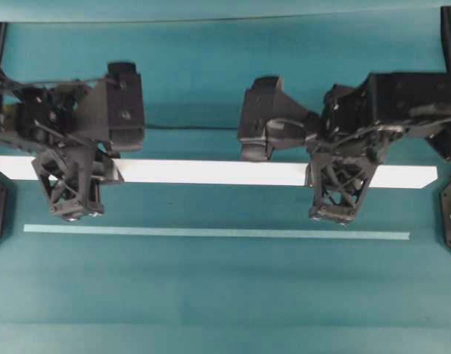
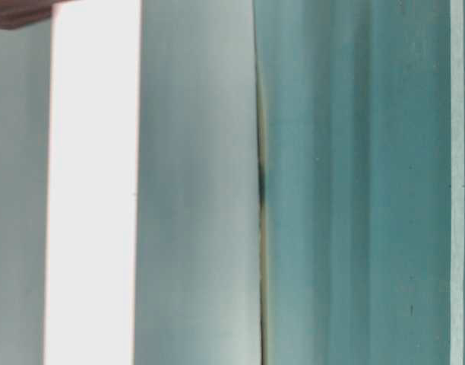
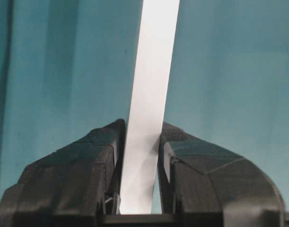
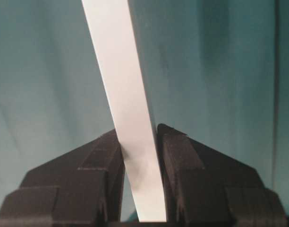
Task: Lift a wooden board with both hands.
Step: 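Lower the held board with both grippers back onto the table, then open both grippers to release the board on the table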
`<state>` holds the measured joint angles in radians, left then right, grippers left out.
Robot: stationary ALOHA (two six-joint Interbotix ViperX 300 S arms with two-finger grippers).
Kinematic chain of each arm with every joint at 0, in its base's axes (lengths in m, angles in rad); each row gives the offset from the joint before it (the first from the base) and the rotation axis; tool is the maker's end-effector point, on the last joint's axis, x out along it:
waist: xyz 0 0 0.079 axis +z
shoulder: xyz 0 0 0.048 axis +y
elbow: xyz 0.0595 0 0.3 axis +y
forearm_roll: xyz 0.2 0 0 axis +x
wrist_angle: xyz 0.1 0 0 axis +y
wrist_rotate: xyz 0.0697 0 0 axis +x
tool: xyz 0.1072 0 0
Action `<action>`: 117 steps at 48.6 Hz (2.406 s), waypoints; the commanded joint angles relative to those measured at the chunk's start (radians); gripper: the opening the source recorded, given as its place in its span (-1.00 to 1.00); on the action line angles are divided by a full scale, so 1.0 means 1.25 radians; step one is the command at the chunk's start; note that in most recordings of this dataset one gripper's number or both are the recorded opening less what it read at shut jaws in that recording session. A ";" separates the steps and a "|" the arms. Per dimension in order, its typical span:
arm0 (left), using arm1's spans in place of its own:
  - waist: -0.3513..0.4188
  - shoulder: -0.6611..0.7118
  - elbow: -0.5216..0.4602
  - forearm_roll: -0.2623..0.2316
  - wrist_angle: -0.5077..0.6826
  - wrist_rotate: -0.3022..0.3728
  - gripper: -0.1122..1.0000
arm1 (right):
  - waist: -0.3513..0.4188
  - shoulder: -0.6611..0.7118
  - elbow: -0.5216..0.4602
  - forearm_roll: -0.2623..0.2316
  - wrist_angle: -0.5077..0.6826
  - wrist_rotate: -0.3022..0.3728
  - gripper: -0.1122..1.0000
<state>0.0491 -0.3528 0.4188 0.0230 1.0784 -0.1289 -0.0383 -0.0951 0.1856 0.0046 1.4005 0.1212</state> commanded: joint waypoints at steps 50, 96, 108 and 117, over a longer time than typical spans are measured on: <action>-0.017 0.164 0.252 0.002 -0.366 -0.061 -0.48 | 0.029 0.109 0.249 0.000 -0.358 -0.006 -0.39; -0.028 0.254 0.290 0.002 -0.457 -0.066 -0.48 | 0.059 0.178 0.302 0.000 -0.487 -0.005 -0.39; -0.031 0.263 0.290 0.002 -0.476 -0.087 -0.48 | 0.059 0.178 0.312 0.002 -0.492 -0.002 -0.39; -0.033 0.264 0.299 0.002 -0.485 -0.090 -0.48 | 0.060 0.178 0.334 0.006 -0.512 -0.002 -0.39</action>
<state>-0.0015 -0.0199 0.7885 0.0291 0.4740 -0.2010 0.0230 0.1212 0.5829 0.0046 0.7609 0.1150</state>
